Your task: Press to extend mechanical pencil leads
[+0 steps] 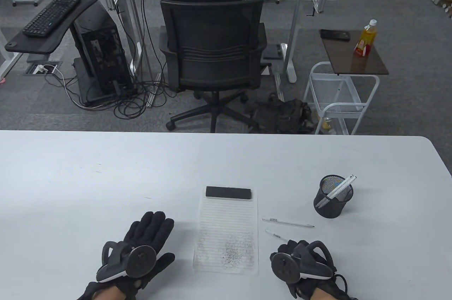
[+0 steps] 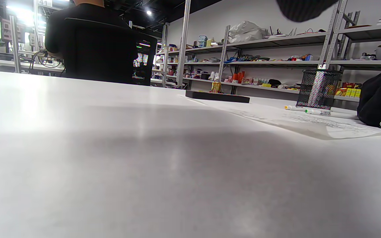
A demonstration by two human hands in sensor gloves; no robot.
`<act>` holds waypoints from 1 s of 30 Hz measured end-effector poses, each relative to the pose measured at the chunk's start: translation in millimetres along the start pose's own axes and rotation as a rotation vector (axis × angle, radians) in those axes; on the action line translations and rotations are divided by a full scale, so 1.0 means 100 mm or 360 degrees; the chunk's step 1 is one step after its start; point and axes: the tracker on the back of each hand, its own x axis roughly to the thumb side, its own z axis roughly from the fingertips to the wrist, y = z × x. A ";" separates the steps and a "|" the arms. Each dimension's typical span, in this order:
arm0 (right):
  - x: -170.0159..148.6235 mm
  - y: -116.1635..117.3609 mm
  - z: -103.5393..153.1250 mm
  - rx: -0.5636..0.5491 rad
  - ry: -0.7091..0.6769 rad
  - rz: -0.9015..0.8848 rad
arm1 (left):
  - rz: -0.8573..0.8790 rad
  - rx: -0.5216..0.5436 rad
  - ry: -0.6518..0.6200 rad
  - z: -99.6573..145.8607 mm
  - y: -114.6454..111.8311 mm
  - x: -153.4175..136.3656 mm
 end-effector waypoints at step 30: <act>-2.08 -0.60 0.45 -0.1057 0.1772 -0.1382 | 0.0008 0.0005 0.0037 0.01 0.03 -0.05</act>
